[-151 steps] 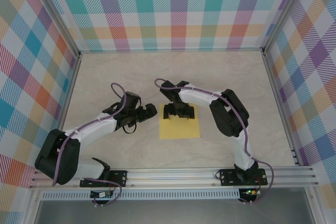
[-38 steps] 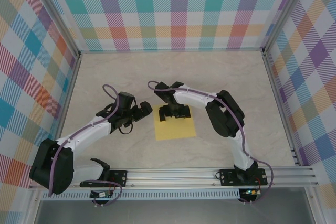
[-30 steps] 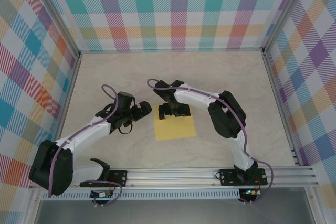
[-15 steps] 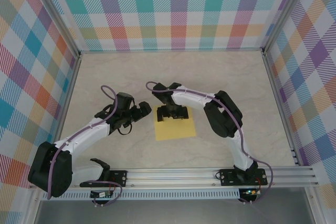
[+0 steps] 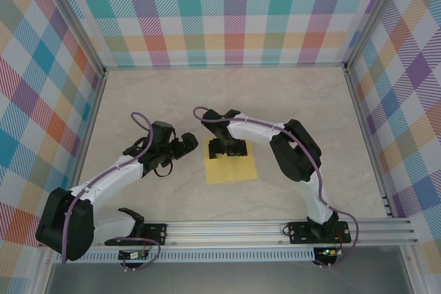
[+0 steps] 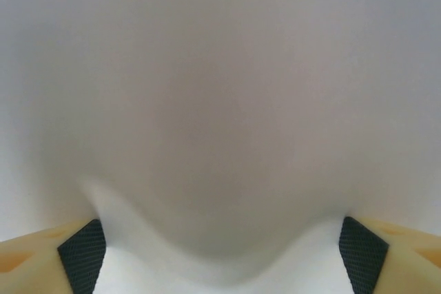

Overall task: Fold a paper plane with a square sheet of paper (pick it up from the middle)
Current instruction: First fold in half a square sheet of paper at the center of the table.

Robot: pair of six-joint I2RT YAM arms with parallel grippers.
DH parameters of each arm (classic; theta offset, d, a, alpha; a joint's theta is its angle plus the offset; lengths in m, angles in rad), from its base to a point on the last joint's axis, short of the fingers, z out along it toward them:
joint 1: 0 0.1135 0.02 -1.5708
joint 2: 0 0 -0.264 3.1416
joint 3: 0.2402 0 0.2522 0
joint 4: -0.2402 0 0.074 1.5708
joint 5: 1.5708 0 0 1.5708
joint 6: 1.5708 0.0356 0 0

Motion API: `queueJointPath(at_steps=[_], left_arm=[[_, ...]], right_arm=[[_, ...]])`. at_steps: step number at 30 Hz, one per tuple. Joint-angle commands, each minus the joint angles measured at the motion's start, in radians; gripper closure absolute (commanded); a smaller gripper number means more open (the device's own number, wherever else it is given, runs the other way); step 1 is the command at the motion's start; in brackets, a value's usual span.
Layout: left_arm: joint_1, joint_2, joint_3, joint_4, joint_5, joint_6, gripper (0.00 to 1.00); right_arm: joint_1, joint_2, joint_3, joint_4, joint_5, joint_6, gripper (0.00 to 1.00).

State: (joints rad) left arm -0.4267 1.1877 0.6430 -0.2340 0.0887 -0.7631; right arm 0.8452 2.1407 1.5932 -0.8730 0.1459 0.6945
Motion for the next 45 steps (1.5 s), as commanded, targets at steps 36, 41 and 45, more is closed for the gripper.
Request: queueJointPath(at_steps=[36, 41, 45], left_arm=[[0.085, 0.270, 0.126, 0.196, 0.341, -0.015, 0.03], [0.072, 0.337, 0.151, 0.197, 0.353, -0.006, 0.08], [0.046, 0.386, 0.178, 0.194, 0.357, 0.001, 0.11]], right_arm=[[-0.336, -0.210, -0.394, 0.716, -0.874, 0.135, 0.61], [-0.345, -0.183, -0.327, 0.491, -0.721, -0.005, 0.55], [-0.355, -0.181, -0.313, 0.420, -0.659, -0.041, 0.48]])
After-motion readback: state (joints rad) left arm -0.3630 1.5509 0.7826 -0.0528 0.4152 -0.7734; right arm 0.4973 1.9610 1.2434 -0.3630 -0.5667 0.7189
